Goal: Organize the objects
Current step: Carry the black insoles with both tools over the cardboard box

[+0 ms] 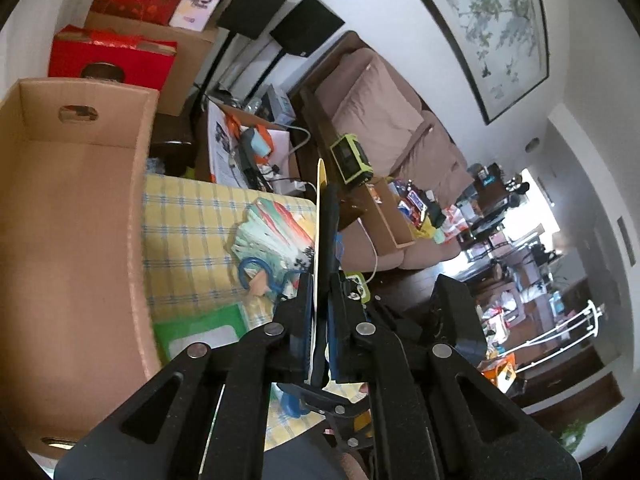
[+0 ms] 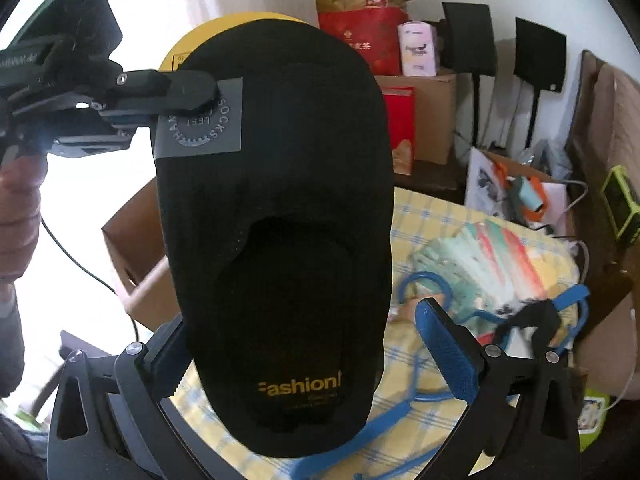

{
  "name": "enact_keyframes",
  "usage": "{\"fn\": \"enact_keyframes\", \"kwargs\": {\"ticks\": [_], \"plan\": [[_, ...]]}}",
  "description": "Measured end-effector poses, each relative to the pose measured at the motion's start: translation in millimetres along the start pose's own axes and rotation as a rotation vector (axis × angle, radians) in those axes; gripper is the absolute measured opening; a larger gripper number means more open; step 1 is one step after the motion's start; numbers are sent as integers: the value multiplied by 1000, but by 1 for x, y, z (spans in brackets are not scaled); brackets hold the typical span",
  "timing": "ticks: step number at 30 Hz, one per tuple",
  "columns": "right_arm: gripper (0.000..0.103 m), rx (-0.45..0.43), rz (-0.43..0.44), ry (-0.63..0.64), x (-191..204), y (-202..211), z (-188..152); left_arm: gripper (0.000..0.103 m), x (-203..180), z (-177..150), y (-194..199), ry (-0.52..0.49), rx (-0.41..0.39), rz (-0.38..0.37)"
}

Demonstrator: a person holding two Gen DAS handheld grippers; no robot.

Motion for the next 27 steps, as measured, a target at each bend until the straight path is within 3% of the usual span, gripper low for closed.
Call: {"fn": "enact_keyframes", "kwargs": {"ticks": [4,13,18,27], "plan": [[76,4,17,9,11,0,9,6,14,6,16,48,-25,-11],[75,12,33,80,52,3,32,6,37,14,57,135,-70,-51],[75,20,29,157,79,-3,43,7,49,15,75,179,-44,-75],[73,58,27,165,119,-19,69,9,72,28,113,151,-72,80]]}}
Point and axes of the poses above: each gripper's, at about its wrist camera, not at the fingertips, and y roughly against the way its jaws point, x to its left, z to its top, the point moved 4 cm from there along -y, roughly the way its jaws point, and after that the axes turned 9 degrees about -z, right-handed, at the moved point
